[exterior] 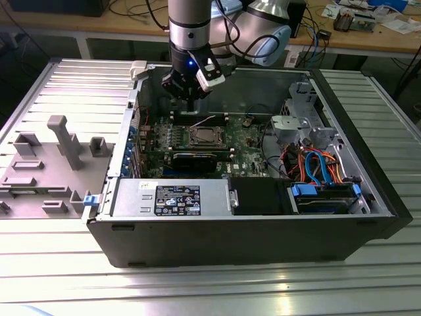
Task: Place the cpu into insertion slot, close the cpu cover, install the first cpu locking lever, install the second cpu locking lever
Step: 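Install the first cpu locking lever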
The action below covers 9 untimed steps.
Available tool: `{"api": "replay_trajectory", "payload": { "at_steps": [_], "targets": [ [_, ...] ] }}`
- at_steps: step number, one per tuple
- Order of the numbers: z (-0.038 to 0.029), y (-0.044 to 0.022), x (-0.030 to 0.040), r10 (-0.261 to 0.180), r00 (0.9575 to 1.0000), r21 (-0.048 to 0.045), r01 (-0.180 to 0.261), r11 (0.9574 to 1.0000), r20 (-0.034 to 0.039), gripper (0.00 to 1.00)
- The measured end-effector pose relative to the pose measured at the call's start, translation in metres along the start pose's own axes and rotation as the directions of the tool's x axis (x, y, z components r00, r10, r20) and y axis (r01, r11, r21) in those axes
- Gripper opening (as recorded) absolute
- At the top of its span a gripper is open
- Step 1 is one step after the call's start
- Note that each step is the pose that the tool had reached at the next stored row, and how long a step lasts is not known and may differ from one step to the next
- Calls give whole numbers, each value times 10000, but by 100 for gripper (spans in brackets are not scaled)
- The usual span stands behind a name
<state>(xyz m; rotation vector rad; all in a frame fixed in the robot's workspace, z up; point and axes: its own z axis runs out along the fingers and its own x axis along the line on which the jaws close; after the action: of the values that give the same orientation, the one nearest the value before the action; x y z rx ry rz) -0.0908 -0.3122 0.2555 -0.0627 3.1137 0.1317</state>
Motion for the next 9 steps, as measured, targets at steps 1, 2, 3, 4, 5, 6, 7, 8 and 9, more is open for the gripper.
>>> {"api": "replay_trajectory", "payload": {
  "at_steps": [1,2,3,4,5,6,7,8,9],
  "targets": [
    [0,0,0,1,10000,-5,-1,10000,0,11],
    [0,-1,0,0,10000,-11,0,10000,0,11],
    [0,-2,0,0,10000,-15,0,10000,0,11],
    [3,-3,-2,5,10000,-19,-5,10000,2,11],
    [6,-5,-5,26,10000,-32,-26,10000,4,11],
    [11,-7,-10,82,10000,-56,-82,10000,10,11],
    [14,-8,-18,105,9999,-56,-105,9999,11,11],
    [19,-8,-25,116,9999,-57,-116,9999,11,11],
    [25,-9,-35,118,9999,-56,-118,9999,11,11]
  ]
}}
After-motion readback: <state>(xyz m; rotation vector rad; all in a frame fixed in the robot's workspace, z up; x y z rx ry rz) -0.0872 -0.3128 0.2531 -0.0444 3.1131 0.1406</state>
